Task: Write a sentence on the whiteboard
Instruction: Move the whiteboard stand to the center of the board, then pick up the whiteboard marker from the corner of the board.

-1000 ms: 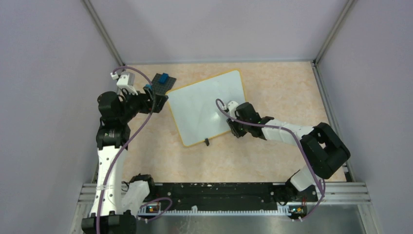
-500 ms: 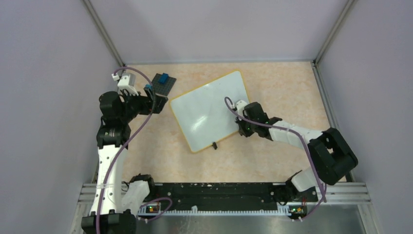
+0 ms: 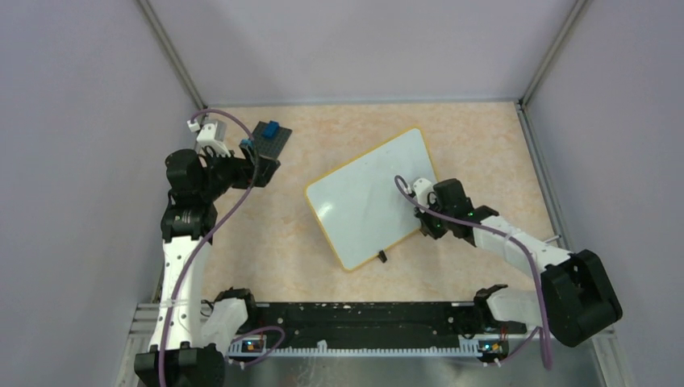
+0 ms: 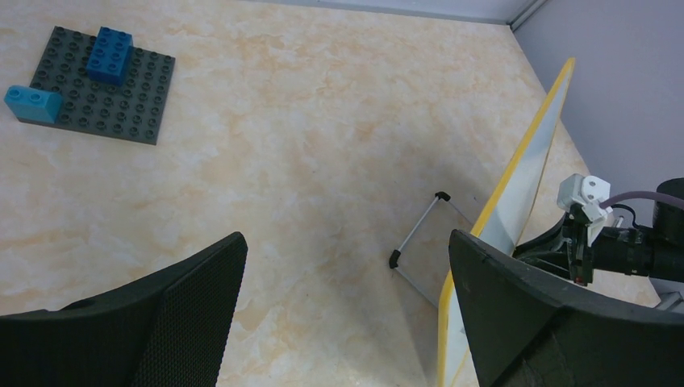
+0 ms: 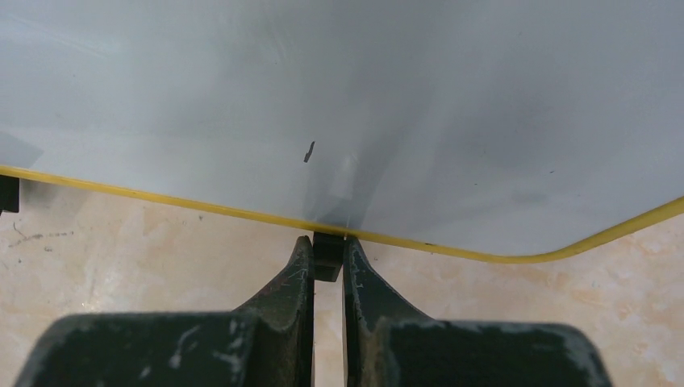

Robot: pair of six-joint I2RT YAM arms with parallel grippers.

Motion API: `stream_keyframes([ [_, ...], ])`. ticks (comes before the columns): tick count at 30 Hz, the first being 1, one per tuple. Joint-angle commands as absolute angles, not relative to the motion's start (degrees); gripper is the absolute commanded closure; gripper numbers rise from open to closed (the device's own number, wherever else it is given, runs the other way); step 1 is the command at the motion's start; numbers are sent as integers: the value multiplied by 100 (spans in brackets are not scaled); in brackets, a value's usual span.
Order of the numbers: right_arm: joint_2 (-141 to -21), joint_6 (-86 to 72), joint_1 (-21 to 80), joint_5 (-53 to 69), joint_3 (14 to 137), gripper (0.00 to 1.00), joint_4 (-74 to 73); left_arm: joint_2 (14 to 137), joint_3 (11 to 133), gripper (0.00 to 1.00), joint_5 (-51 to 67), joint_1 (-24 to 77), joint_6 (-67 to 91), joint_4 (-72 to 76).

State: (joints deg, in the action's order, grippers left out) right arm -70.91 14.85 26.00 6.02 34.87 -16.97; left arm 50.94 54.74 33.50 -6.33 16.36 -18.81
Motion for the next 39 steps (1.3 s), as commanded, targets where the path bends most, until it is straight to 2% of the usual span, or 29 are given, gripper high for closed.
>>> stream_keyframes([
  [1, -6735, 2268, 2558, 838, 3432, 100, -2305, 5114, 5480, 1, 3460, -659, 1693, -1474],
  [5, -6865, 2433, 2558, 1131, 3503, 100, -2619, 5124, 5485, 1, 3474, -659, 1705, -1445],
  [6, -6923, 2434, 2558, 1177, 3545, 97, -2687, 5124, 5492, 1, 3493, -659, 1704, -1451],
  [11, -7069, 2491, 2558, 1263, 3723, 70, -2973, 5165, 5528, 1, 3498, -660, 1684, -1500],
  [18, -6463, 2583, 2558, 1432, 4053, 41, -3378, 5268, 5648, 1, 3614, -659, 1539, -1684],
  [20, -6341, 2622, 2531, 1469, 4270, 35, -3652, 5377, 5778, 1, 3702, -659, 1441, -1856],
  [27, -6289, 3872, 1036, 2486, 5197, 30, -5064, 5908, 6378, 1, 4046, -664, 781, -2669],
  [31, -6548, 4931, 230, 2219, 5589, 30, -5802, 6011, 6467, 1, 4216, -659, 640, -2837],
  [36, -6906, 6536, -1106, 1843, 5929, 31, -6391, 6117, 6572, 1, 5043, -658, 139, -3066],
  [39, -7179, 7743, -2042, 1802, 6054, 37, -6656, 6228, 6643, 1, 5455, -653, 53, -3190],
])
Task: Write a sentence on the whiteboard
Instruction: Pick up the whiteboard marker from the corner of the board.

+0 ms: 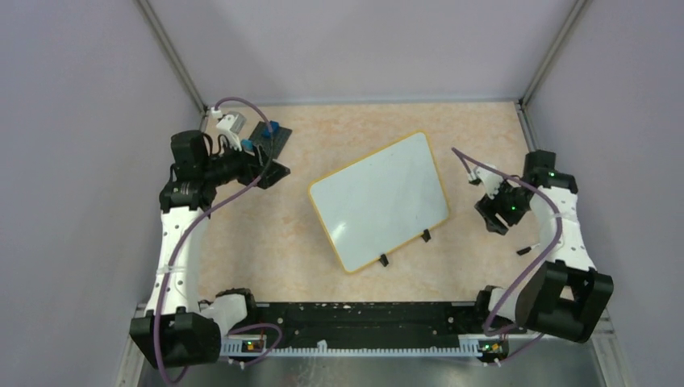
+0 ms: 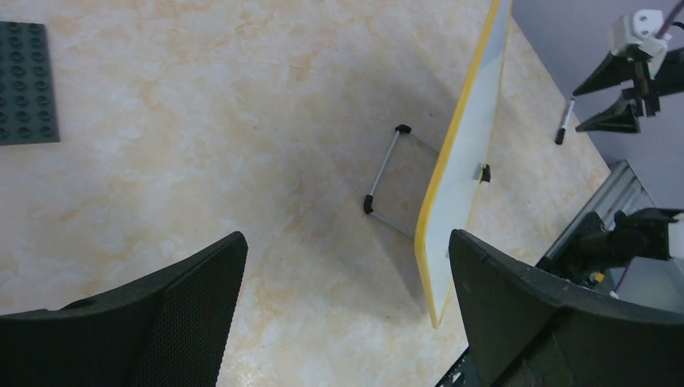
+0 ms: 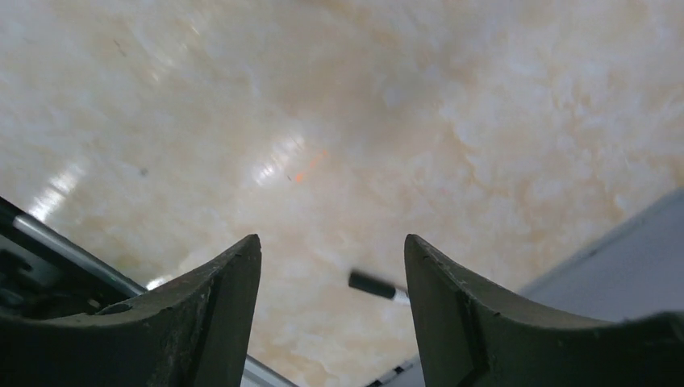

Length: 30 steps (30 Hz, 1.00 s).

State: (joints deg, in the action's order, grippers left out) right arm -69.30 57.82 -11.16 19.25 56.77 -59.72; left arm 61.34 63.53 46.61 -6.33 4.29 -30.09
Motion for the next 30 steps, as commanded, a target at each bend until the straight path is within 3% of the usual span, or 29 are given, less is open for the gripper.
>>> stream_keyframes([
  [1, -7250, 8132, -2278, 1791, 6040, 38, -6692, 6253, 6659, 1, 5516, -651, 53, -3212],
  [8, -7672, 9613, -3058, 1522, 5704, 44, -5793, 6275, 6624, 1, 5699, -650, 53, -3188],
  [19, -8521, 11363, -3884, 1486, 5748, 44, -5440, 6230, 6556, 1, 5702, -650, 138, -3156],
  [30, -8793, 11860, -3999, 1366, 5153, 45, -4640, 6248, 6616, 1, 5536, -650, 260, -3146],
])
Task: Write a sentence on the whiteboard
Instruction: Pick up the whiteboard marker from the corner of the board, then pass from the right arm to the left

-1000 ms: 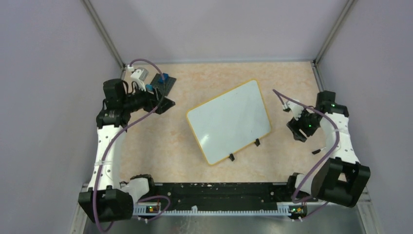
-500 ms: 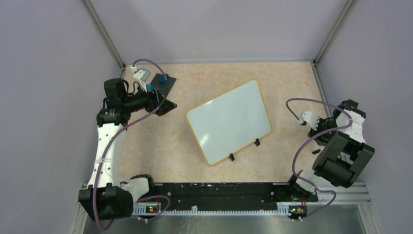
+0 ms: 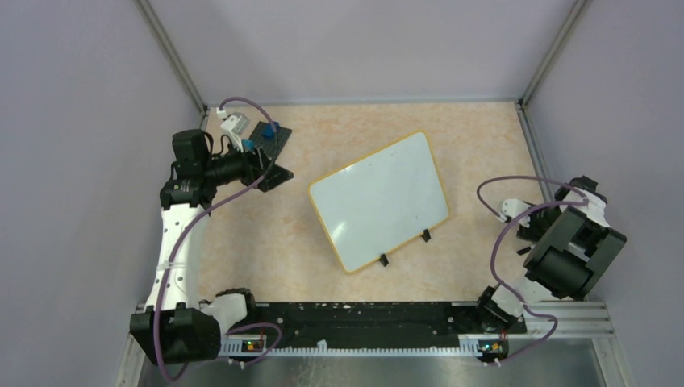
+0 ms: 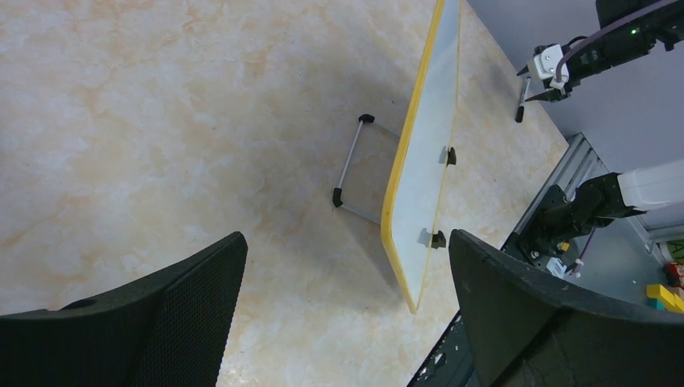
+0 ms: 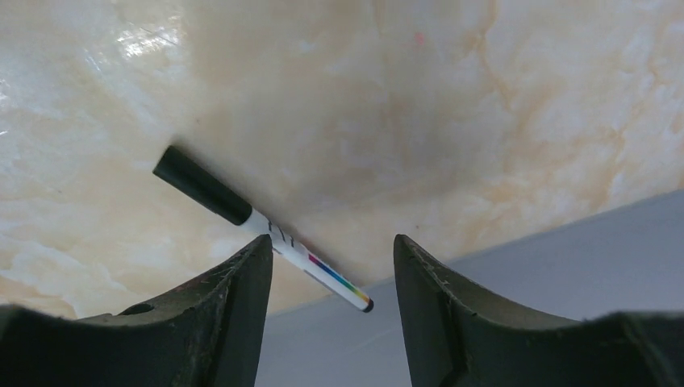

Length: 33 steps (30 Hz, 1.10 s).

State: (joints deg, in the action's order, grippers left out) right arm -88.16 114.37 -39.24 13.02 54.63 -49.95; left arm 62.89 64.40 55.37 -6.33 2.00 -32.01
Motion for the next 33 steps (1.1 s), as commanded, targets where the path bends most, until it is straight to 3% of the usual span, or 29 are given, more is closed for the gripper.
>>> stream_keyframes([
  [1, -8790, 11882, -3999, 1370, 5071, 45, -4546, 6257, 6623, 1, 5540, -650, 264, -3155],
  [10, -8842, 12082, -3999, 1339, 4617, 50, -4229, 6296, 6662, 1, 5505, -650, 288, -3174],
  [15, -8817, 12120, -3999, 1584, 4597, 71, -4312, 6303, 6661, 1, 5484, -650, 335, -3094],
  [20, -8592, 11412, -3759, 2032, 4657, 100, -4602, 6472, 6838, 1, 5388, -643, 306, -3197],
  [33, -8060, 8895, -2903, 4193, 6701, 100, -7002, 6796, 8159, 1, 4860, -599, -457, -3614],
])
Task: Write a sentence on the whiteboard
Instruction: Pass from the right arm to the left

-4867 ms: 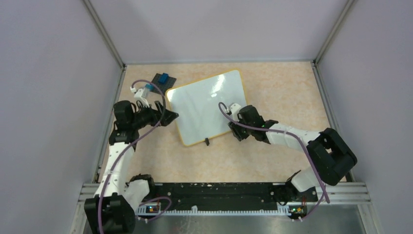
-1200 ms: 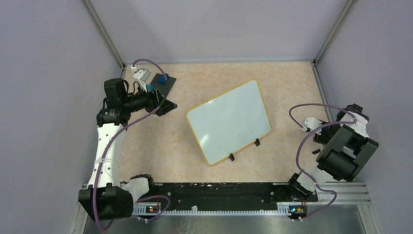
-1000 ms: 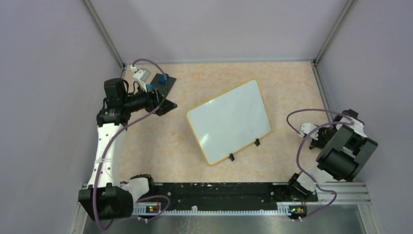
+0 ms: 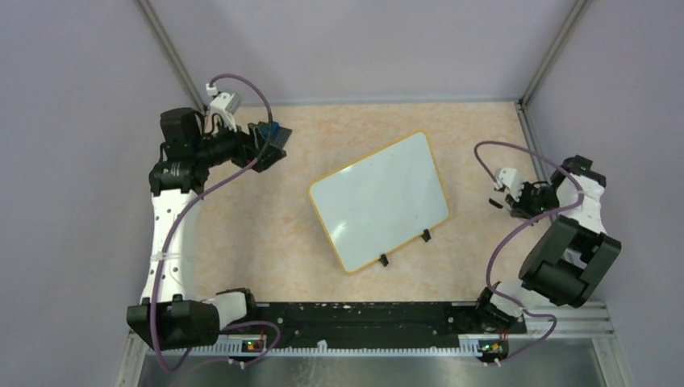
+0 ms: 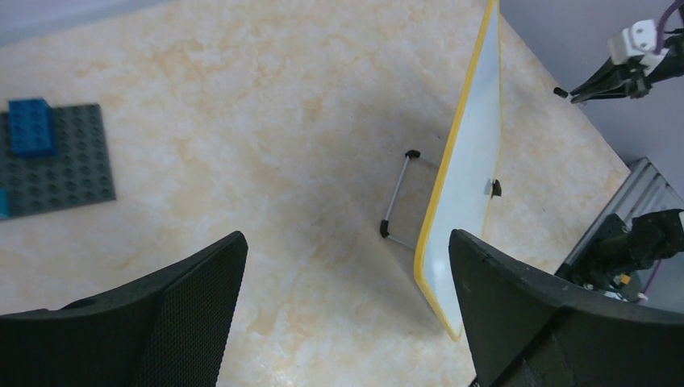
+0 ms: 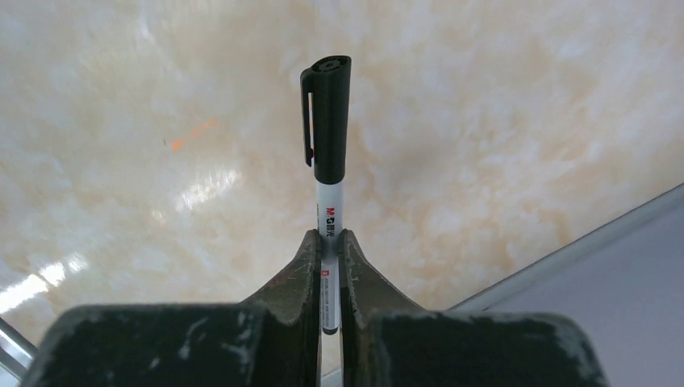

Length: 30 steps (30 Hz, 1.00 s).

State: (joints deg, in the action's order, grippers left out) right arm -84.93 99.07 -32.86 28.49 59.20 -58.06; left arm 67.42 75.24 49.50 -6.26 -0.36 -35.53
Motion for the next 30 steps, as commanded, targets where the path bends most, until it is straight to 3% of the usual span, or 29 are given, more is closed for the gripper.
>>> stream_keyframes([
  [1, -7981, 8668, -2758, 4427, 6900, 100, -7183, 6853, 8318, 1, 5007, -598, -527, -3672],
  [4, -7646, 7825, -2248, 5078, 7308, 100, -7320, 7109, 8810, 1, 5534, -515, -554, -3935],
  [9, -6761, 5810, -979, 5266, 7485, 100, -6368, 7411, 9155, 1, 5945, 131, -22, -4070],
  [18, -6465, 3343, 1304, 4017, 7838, 100, -5060, 7491, 9110, 1, 5641, 1456, 378, -3483],
  [23, -6653, 2939, 2275, 3182, 8076, 100, -5173, 7817, 9172, 3, 5390, 1863, 542, -3420],
  [30, -6861, 2664, 2491, 4218, 8521, 100, -5574, 7599, 8708, 15, 6271, 2345, -370, -2350],
])
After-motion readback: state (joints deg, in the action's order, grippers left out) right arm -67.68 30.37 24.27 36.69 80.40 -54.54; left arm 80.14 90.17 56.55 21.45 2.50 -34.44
